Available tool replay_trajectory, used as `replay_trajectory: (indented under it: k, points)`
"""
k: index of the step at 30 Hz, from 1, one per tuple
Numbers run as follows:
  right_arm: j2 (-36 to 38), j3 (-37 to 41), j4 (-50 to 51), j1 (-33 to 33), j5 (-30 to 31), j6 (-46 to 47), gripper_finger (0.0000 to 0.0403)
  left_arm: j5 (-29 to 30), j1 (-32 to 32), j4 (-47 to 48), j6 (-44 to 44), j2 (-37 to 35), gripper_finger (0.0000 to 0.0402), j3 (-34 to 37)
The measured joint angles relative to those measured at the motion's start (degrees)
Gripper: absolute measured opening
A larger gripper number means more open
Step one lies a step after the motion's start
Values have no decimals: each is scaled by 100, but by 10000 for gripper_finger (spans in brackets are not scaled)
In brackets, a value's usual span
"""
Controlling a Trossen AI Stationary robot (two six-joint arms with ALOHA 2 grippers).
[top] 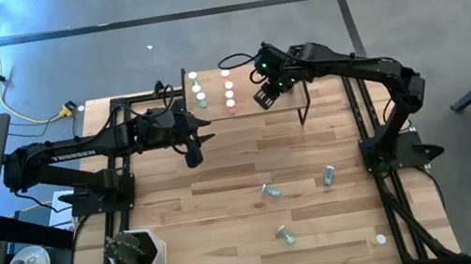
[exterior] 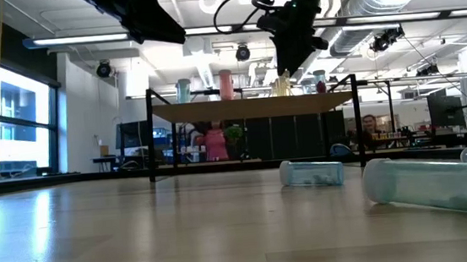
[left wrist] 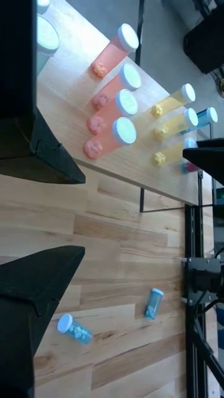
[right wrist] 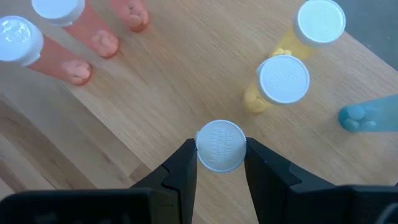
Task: Pick and place medicine bottles onto shelf by color
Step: Align the yellow pill bottle with the yellow pill bottle
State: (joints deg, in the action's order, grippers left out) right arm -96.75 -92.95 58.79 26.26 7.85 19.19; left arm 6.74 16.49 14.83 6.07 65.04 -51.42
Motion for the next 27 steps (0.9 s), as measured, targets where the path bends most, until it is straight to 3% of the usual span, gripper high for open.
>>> replay_trajectory:
  k: [6, 17, 27]
  points:
    - [-2, 0, 4, -2, 3, -130, 108, -2, -2, -2, 8, 0, 161, 0]
    - [-26, 15, 40, 0, 69, -152, 151, 0, -1, -2, 11, 0, 161, 0]
    - [-17, 11, -35, 0, 71, -155, 154, 0, -2, -4, 11, 0, 161, 0]
